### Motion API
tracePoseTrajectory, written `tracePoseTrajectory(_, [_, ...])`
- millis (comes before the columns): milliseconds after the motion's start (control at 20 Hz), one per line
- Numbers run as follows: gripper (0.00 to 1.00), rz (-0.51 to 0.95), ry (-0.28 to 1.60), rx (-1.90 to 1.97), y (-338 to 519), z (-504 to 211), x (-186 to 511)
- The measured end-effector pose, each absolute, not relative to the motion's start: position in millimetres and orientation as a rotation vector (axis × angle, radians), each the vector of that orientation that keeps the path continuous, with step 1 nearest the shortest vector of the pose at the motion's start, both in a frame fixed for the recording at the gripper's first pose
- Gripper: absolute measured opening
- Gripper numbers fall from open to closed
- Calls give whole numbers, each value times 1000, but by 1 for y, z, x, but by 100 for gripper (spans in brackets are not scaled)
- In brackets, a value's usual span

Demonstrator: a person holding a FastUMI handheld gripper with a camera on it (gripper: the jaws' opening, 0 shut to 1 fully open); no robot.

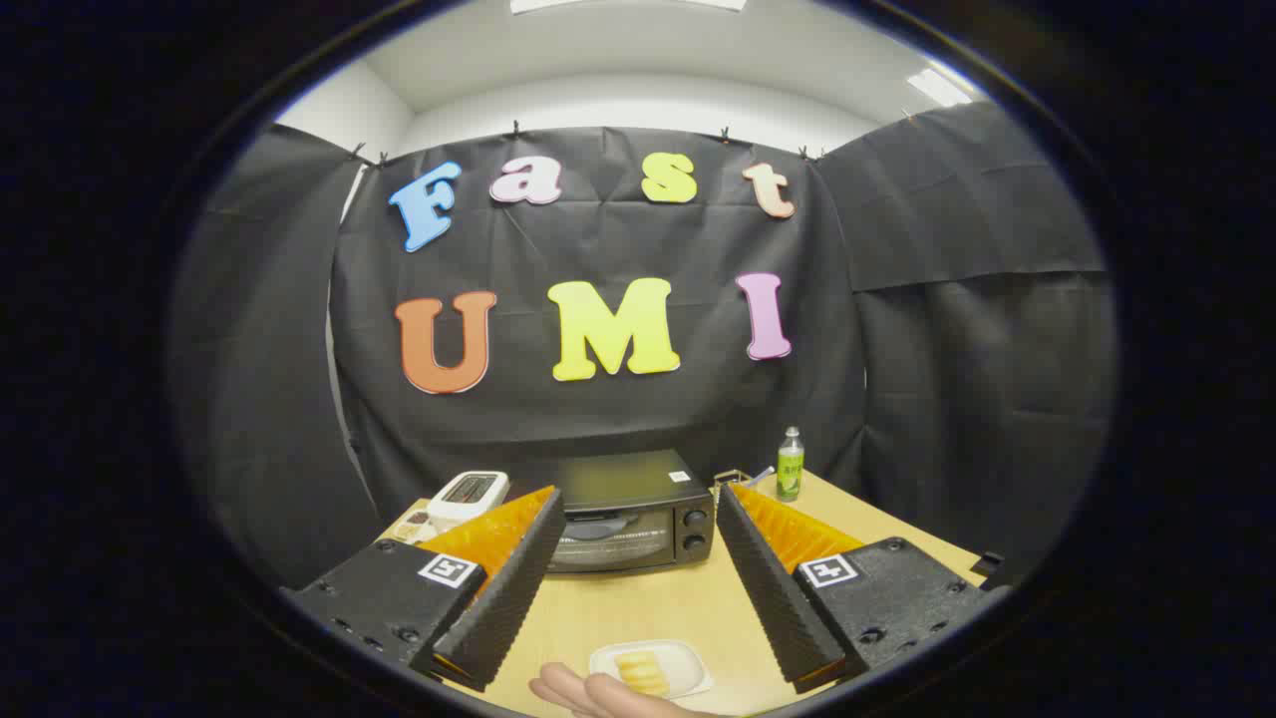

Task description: Open the toaster oven, put the food inside, and close the toaster oven door.

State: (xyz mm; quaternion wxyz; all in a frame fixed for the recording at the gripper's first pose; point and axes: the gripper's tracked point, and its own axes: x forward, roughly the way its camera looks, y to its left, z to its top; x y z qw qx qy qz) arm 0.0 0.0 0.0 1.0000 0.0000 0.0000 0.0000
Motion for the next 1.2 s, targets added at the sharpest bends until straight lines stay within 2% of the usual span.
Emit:
tracePoseTrajectory(700, [100, 30, -2, -42, 17, -12, 11])
tracePoseTrajectory(1200, [100, 52, -18, -67, 48, -46, 133])
